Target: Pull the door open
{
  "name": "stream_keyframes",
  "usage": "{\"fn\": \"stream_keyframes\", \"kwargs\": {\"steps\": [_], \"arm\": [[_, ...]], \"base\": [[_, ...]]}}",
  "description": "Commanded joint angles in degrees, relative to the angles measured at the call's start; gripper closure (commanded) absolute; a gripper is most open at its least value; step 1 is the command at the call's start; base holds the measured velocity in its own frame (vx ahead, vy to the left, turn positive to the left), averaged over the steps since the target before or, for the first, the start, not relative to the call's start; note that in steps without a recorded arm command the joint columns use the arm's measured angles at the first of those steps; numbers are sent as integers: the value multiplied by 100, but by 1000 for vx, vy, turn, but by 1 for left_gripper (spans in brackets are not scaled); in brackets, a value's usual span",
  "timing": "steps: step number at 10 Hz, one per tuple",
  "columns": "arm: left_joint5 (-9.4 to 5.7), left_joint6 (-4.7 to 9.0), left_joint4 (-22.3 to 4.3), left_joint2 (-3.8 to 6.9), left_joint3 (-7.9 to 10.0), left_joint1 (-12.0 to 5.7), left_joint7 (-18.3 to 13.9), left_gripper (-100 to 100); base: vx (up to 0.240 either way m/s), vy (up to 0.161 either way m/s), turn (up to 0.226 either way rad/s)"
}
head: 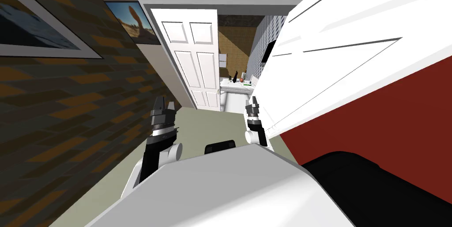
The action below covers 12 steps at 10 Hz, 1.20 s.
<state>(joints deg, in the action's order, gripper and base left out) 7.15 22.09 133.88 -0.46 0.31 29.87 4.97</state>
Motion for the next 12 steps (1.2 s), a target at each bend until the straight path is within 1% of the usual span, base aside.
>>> {"fn": "stream_keyframes", "kwargs": {"steps": [1, 3, 5, 8, 12], "arm": [[-20, 43, -158, 46, 0, -45, -27, -100], [-54, 117, -426, 116, 1, -122, -74, -100], [-77, 168, -612, 159, 2, -176, -107, -100], [-115, 249, -910, 226, 3, -261, -158, -100], [-176, 382, -1395, 324, 4, -401, -243, -100]], "base": [[62, 2, -56], [154, -33, -58], [140, -23, -32], [82, -11, -43], [91, -18, -47]]}}
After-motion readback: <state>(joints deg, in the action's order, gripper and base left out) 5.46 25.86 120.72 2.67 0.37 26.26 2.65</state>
